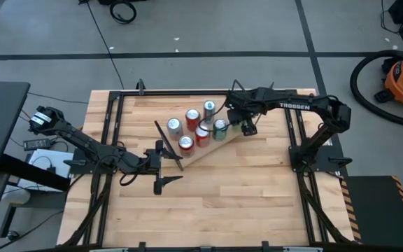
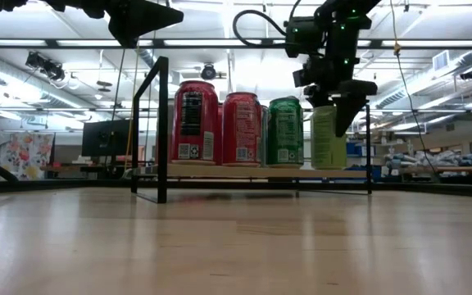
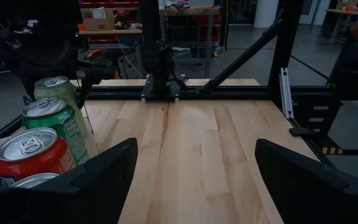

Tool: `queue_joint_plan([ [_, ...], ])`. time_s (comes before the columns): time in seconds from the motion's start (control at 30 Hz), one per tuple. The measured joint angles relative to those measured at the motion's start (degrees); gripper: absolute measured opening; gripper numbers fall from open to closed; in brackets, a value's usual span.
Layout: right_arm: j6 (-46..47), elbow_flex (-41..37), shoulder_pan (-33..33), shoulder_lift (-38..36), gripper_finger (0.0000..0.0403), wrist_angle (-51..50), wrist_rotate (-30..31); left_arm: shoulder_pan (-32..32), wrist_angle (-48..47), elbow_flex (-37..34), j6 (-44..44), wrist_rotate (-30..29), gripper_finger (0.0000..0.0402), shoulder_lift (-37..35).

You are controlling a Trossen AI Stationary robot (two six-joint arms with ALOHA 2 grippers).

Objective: Place canned beverage on shelf
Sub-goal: Put the light green soda can on the shelf

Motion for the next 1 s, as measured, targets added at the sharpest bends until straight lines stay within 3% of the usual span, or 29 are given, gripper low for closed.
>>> queue_joint_plan([
  [0.53,-3.7,0.1,4.7,-0.1,0.0391,-3.4,11.9,0.0,0.0,0.0,0.0,0.0,0.0336,0.0],
  [1.0,-8.3,0.1,6.5,-0.2,0.0388,-1.8,13.5,0.0,0.0,0.0,0.0,0.0,0.0336,0.0],
])
